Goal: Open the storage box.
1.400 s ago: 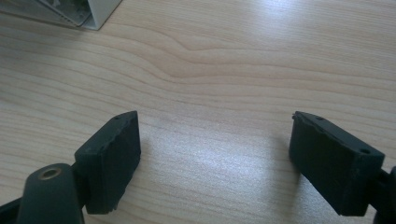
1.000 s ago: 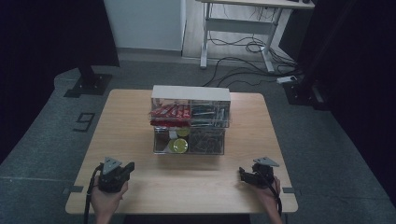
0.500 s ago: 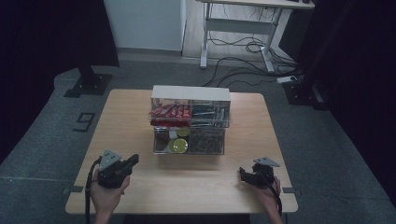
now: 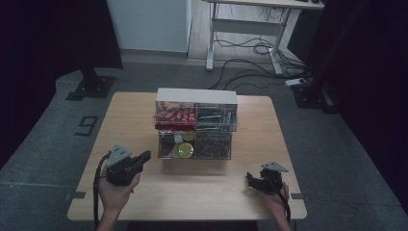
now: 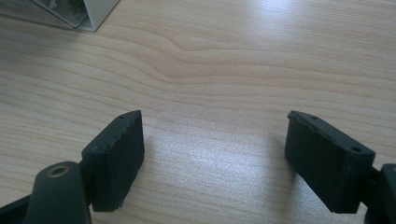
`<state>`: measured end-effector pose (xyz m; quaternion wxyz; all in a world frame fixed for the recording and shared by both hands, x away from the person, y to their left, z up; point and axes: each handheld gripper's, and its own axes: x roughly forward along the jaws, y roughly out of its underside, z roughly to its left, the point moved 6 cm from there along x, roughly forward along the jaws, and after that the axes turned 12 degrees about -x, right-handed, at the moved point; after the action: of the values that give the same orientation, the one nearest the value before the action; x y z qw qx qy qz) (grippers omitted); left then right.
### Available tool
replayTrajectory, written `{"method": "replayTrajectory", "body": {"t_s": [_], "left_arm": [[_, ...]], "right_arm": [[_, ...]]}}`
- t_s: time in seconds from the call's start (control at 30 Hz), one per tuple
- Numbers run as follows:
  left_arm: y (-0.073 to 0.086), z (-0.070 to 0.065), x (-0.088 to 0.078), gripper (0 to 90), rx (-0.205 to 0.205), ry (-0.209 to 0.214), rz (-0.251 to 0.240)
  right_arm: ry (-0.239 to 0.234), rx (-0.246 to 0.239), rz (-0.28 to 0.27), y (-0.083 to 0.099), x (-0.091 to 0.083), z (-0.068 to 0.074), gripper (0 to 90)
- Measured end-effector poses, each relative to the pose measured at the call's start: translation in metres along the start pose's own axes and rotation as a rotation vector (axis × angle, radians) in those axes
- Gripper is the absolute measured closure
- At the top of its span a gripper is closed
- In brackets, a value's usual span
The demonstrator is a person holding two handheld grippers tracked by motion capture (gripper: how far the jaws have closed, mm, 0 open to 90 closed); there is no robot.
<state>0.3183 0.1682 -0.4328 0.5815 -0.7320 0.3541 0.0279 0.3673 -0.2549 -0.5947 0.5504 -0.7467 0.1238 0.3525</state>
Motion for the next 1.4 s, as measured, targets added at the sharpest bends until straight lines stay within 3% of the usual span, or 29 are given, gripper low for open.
{"method": "replayTrajectory", "body": {"t_s": [0.8, 1.4], "left_arm": [[-0.035, -0.023, 0.010, 90.0, 0.030, 0.060, -0.011], [-0.052, -0.035, 0.026, 90.0, 0.041, 0.097, 0.018]], "right_arm": [[0.001, 0.006, -0.001, 0.000, 0.000, 0.000, 20.6], [0.001, 0.004, 0.000, 0.000, 0.000, -0.001, 20.7]]}}
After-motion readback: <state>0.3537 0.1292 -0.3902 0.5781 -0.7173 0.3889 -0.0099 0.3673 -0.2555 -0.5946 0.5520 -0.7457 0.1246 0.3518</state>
